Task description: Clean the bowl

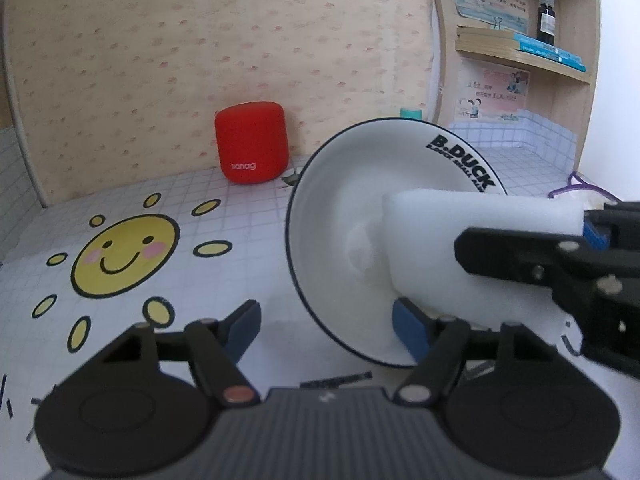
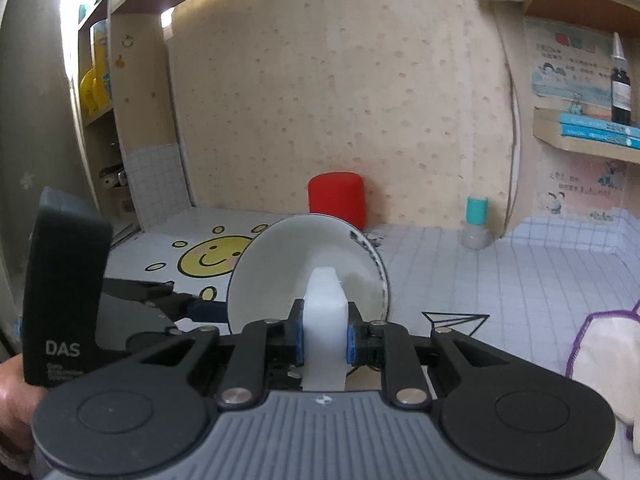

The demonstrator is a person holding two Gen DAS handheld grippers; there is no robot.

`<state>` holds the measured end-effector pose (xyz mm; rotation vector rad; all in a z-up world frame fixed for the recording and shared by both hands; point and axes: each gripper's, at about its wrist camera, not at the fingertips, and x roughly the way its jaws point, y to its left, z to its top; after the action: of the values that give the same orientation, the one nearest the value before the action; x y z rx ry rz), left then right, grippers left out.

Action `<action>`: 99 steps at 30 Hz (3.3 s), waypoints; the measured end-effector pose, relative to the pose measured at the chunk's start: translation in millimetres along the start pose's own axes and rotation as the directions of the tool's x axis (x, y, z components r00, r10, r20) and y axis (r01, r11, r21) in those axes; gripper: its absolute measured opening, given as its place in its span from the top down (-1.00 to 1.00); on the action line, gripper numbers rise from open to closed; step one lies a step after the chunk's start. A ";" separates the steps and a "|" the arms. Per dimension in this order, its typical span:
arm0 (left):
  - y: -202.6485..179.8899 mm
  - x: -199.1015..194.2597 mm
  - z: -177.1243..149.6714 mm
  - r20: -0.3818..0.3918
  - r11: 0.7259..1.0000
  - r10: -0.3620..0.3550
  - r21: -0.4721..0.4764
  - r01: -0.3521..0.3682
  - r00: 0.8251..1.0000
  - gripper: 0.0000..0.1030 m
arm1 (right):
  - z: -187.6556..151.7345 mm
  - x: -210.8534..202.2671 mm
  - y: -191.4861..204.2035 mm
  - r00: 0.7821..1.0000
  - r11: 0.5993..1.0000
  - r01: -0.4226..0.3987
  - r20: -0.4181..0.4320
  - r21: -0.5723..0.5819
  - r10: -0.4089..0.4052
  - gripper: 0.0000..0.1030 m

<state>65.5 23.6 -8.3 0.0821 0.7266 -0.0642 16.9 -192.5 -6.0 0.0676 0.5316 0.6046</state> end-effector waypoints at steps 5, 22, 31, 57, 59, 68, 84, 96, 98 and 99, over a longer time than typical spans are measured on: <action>-2.0 -3.1 -0.2 -0.007 1.000 0.006 0.003 -0.006 1.000 -0.33 | 12.3 0.9 3.2 0.999 0.999 0.002 0.033 0.041 -0.003 0.66; 19.3 -6.2 -6.1 -0.027 0.998 -0.018 -0.060 0.016 0.999 -0.34 | 9.9 6.6 15.7 1.000 1.000 0.004 0.012 -0.015 -0.004 0.66; 15.5 -12.4 -8.9 -0.037 0.996 -0.040 -0.076 0.037 0.999 -0.31 | 12.7 12.5 20.4 1.000 1.000 -0.002 0.005 -0.022 0.002 0.66; 10.6 -11.5 -7.0 -0.051 0.998 -0.033 -0.060 0.030 0.998 -0.33 | 18.7 16.0 24.2 0.999 0.997 -0.033 -0.029 -0.066 0.031 0.65; 12.4 -11.8 -8.3 -0.052 0.997 -0.035 -0.067 0.031 0.998 -0.33 | 13.7 13.6 25.9 0.999 0.996 -0.022 -0.042 -0.081 0.019 0.65; 11.2 -15.8 -11.4 -0.051 0.997 -0.025 -0.075 0.022 0.998 -0.34 | 20.5 8.2 14.3 1.000 1.000 0.022 0.018 -0.013 -0.022 0.66; 28.2 -12.2 -10.6 -0.027 0.997 0.062 -0.033 -0.063 0.998 -0.44 | 4.5 9.9 25.9 0.998 0.998 -0.021 -0.063 -0.058 0.017 0.66; 33.8 -13.8 -13.1 -0.061 0.995 0.011 -0.094 -0.016 0.998 -0.45 | 8.0 5.8 30.6 0.995 0.991 0.096 -0.016 -0.097 -0.098 0.65; 32.0 -14.7 -13.5 -0.063 0.995 0.013 -0.094 -0.019 0.998 -0.45 | 12.1 10.0 29.2 0.997 0.993 0.072 -0.002 -0.093 -0.073 0.65; 30.2 -15.6 -14.2 -0.063 0.996 0.013 -0.092 -0.019 0.998 -0.45 | 14.7 12.7 29.3 0.998 0.994 0.064 0.003 -0.089 -0.064 0.65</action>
<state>47.2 55.5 -6.8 0.0009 0.7904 -0.0124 17.6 -159.9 7.1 -0.0331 0.5038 0.5649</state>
